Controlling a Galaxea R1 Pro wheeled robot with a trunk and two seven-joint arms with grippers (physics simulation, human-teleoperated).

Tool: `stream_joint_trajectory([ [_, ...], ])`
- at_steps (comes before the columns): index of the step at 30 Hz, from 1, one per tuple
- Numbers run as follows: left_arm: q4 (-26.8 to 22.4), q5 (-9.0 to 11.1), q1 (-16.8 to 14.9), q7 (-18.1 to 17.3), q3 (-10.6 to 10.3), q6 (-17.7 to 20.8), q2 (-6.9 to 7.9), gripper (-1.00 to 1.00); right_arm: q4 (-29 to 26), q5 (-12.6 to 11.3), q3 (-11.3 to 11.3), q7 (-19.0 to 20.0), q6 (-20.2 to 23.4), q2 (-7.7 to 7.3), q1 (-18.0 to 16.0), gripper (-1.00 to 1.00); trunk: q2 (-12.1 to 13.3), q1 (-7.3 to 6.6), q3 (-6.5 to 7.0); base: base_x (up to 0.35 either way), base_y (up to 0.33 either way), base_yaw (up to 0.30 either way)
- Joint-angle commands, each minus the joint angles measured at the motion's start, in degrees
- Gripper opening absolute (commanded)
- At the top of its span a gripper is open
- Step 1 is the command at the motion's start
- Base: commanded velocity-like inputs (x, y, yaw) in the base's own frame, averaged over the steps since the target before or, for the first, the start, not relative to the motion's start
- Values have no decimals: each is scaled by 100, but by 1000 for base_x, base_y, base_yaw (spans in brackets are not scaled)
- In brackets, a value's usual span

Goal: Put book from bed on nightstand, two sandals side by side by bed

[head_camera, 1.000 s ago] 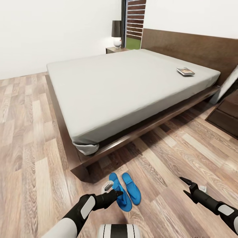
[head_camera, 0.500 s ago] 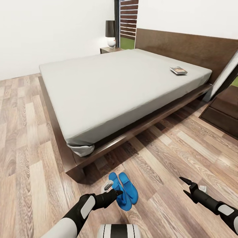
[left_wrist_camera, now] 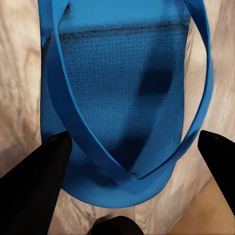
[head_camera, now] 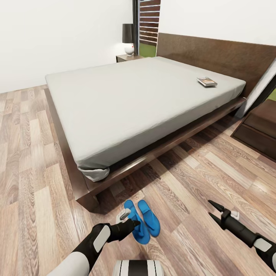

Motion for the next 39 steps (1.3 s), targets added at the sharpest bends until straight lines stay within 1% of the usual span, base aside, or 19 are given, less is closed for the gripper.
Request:
stream_joint_trajectory([
  [1, -44, 31, -1, 76, 14, 42, -2, -100, 20, 62, 47, 306, 44, 0, 10, 100, -2, -1, -4, 0, 0, 0],
  [5, -104, 30, -1, 174, 14, 45, -2, -100, 19, 204, 46, 669, 6, 0, 37, 100, -2, -1, -4, 0, 0, 0],
  [8, -124, 28, -2, 207, 14, 46, -2, -100, 18, 245, 45, 785, -49, -1, 45, 100, -2, -1, -4, 0, 0, 0],
  [18, -142, 26, -2, 228, 14, 47, -2, -100, 21, 272, 42, 872, -105, -8, 51, 100, -2, -1, -4, 0, 0, 0],
  [29, -143, 19, -6, 230, 14, 47, -2, -100, 26, 280, 45, 892, -109, -35, 51, 100, -16, 27, -248, 0, 0, 0],
  [36, -148, 15, -4, 230, 9, 47, -2, -100, 24, 281, 47, 893, -109, -36, 51, 100, -16, 27, -248, 0, 0, 0],
  [39, -160, 11, -7, 227, 7, 47, -2, -100, 22, 282, 46, 893, -109, -36, 51, 100, -21, 35, -314, 0, 0, 0],
])
